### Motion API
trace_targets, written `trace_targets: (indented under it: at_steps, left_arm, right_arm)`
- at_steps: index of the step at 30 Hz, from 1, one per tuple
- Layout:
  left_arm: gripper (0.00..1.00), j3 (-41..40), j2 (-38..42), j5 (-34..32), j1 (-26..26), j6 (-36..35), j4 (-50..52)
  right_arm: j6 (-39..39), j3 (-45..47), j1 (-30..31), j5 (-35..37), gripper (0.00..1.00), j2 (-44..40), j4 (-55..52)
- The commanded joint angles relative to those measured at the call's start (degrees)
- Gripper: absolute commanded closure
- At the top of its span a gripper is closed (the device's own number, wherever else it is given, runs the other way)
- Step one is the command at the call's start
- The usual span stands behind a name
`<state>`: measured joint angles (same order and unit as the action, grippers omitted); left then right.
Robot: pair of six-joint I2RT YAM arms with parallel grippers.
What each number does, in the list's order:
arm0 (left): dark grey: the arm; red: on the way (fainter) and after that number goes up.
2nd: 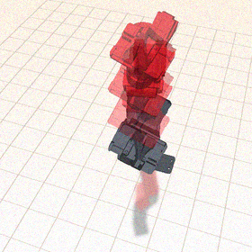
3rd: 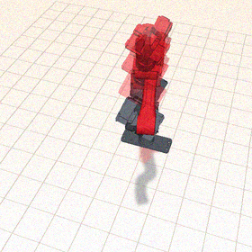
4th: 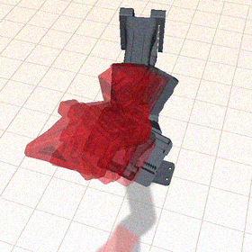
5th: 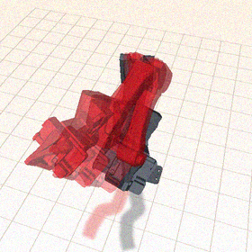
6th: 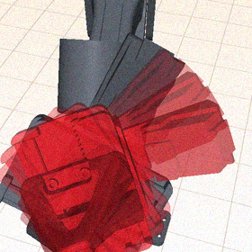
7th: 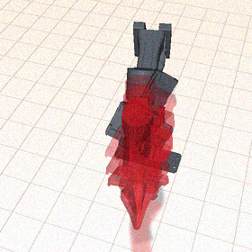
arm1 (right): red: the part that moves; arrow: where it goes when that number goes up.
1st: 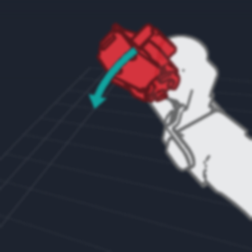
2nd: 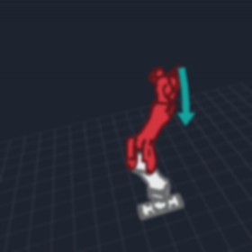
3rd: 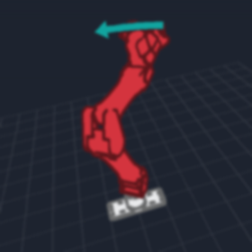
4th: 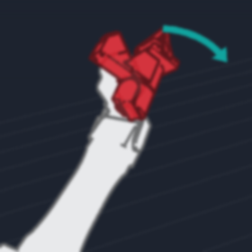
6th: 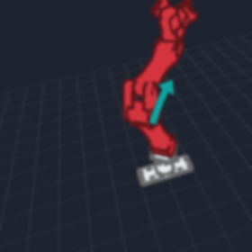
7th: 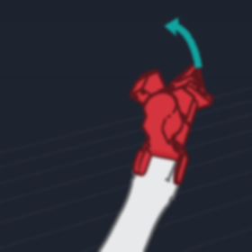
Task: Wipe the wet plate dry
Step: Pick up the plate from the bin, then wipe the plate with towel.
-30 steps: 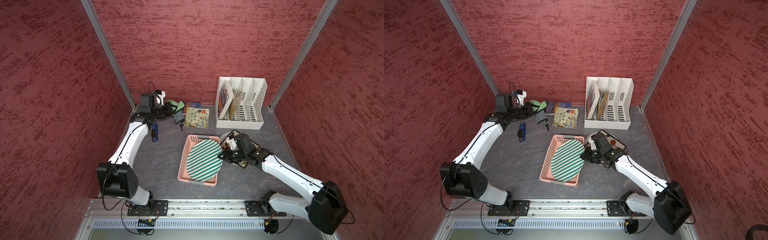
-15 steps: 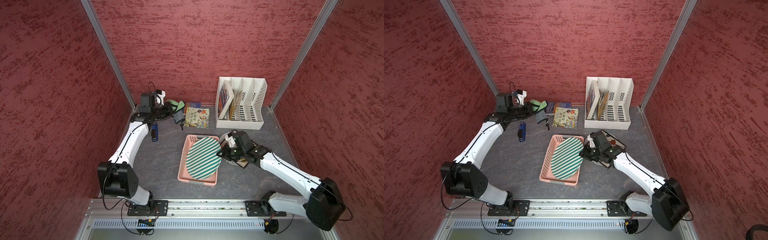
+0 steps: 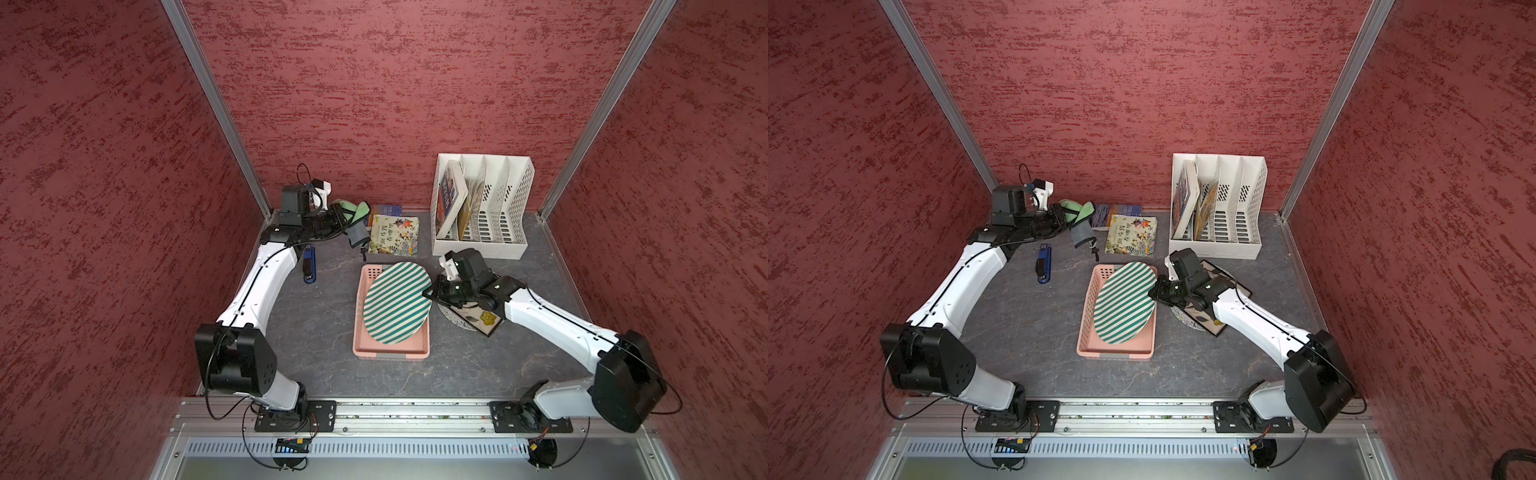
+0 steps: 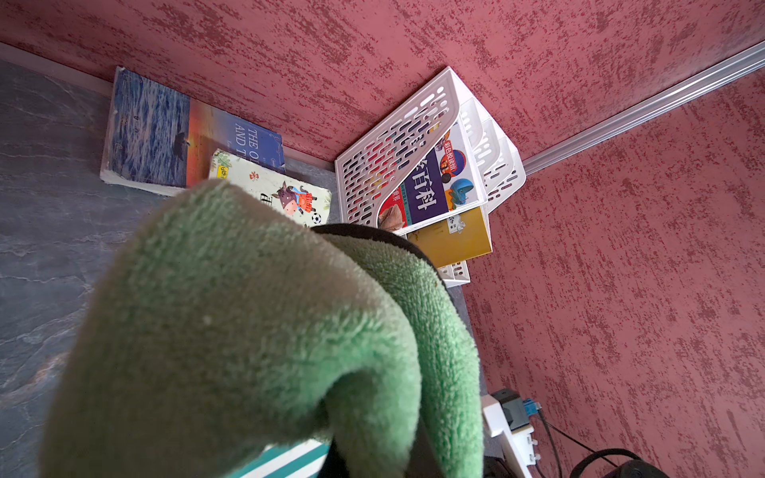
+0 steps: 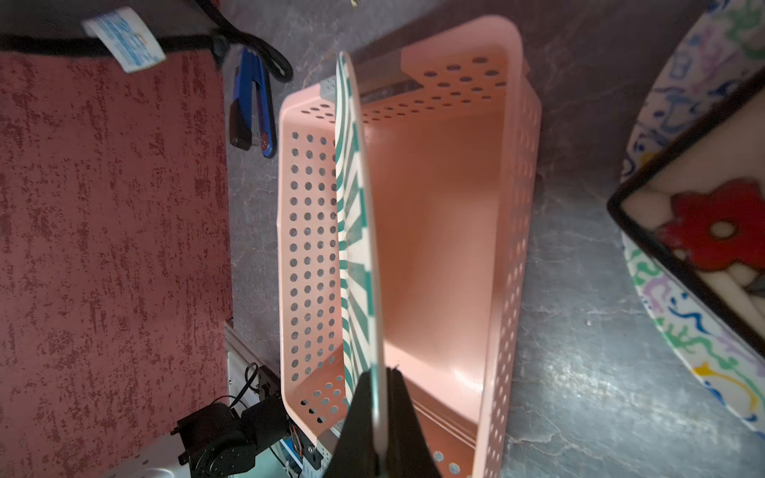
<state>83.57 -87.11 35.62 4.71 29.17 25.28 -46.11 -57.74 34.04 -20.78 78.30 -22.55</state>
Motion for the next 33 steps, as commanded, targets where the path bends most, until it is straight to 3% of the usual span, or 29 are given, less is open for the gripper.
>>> trace_targets:
  at_steps: [1,6,11,16,23,30,33]
  left_arm:
    - [1.0,5.88,2.62,2.71,-0.19,0.74,0.04]
    - [1.0,13.53,3.35,4.52,2.19,0.78,1.46]
    - [1.0,22.32,1.05,1.71,9.77,-9.88,11.53]
    - [1.0,19.22,0.87,-1.3,12.08,-11.16,14.2]
    - [1.0,15.67,0.46,-6.34,8.12,-10.22,16.65]
    - [1.0,21.1,-3.04,-10.04,0.37,-8.95,17.53]
    - [1.0,26.17,-6.51,-5.29,-1.5,-9.32,18.5]
  right_arm:
    - [0.69,-7.05,0.18,5.87,1.0,-5.2,2.27]
    - [1.25,-19.3,0.23,8.59,1.0,-1.97,4.45]
    - [-2.66,-28.41,0.24,11.42,1.0,4.47,14.47]
    - [-3.65,-40.22,0.2,13.61,1.0,11.32,19.44]
    - [-4.24,-47.24,0.22,14.27,1.0,13.07,21.2]
    - [-6.72,-40.08,0.69,3.64,1.0,10.42,23.36]
    - [-7.05,-37.18,2.31,-1.79,1.0,10.25,23.29]
